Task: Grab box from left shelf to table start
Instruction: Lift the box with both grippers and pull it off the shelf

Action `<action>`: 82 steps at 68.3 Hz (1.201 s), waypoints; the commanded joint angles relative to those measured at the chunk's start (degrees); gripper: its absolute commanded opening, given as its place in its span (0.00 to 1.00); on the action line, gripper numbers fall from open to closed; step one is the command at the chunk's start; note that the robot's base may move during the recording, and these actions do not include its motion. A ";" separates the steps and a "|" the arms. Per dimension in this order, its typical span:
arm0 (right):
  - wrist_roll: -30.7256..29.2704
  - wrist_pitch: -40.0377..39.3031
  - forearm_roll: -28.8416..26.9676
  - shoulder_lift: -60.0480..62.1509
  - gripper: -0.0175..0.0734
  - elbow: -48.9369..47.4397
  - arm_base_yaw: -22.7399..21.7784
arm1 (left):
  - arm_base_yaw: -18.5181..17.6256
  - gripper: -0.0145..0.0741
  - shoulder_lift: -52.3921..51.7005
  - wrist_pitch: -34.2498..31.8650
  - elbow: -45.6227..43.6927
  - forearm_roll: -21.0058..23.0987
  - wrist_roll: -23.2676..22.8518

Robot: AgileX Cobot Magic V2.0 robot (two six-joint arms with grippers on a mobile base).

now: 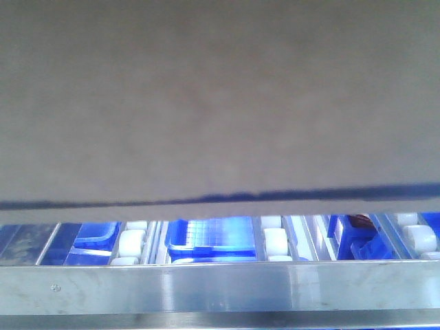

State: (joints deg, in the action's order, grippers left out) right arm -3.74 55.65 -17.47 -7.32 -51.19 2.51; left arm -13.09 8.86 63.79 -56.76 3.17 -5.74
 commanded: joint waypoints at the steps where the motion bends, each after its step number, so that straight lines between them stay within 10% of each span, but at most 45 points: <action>1: -0.39 -9.93 5.26 -1.18 0.26 -1.61 -0.21 | -0.37 0.06 0.51 -10.65 -2.17 -1.50 -0.60; 82: -0.39 -9.22 5.26 -1.18 0.26 -1.61 -0.21 | -0.37 0.06 0.51 -10.05 -2.17 -1.38 -0.60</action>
State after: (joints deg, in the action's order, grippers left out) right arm -3.82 55.56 -17.47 -7.32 -51.19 2.51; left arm -13.09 8.86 64.03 -56.76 3.26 -5.74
